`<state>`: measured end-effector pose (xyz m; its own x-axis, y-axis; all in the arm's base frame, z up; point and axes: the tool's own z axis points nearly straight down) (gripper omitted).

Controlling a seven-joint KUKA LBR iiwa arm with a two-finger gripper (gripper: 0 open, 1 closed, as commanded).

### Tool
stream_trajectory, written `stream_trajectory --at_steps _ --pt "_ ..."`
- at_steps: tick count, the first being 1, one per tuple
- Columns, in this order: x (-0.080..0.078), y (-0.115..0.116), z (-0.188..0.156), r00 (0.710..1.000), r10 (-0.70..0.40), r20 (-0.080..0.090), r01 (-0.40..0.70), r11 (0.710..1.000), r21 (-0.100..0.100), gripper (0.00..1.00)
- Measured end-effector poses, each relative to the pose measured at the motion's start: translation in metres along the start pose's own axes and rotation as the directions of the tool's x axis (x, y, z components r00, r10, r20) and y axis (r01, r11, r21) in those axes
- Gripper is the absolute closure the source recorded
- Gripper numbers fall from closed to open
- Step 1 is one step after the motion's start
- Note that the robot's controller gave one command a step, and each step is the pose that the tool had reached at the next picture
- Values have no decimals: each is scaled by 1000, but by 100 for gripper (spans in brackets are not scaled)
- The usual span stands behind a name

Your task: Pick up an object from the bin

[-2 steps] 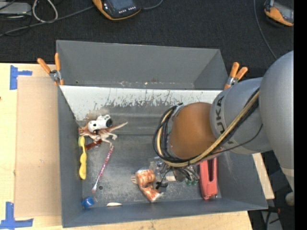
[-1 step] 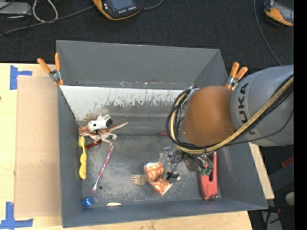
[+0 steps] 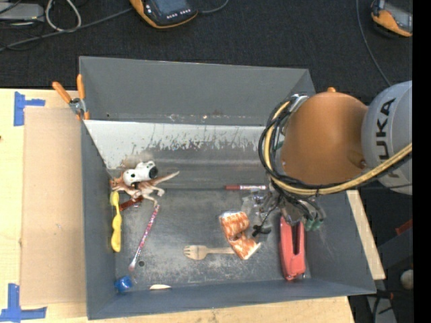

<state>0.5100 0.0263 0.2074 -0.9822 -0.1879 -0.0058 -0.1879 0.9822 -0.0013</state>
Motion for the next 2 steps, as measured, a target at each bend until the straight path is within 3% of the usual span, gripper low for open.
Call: stream_trajectory --at_steps 1,2 --pt "-5 15 64 998 64 3 -64 998 0 100" --pt "-4 -2 13 998 57 2 -57 998 0 100"
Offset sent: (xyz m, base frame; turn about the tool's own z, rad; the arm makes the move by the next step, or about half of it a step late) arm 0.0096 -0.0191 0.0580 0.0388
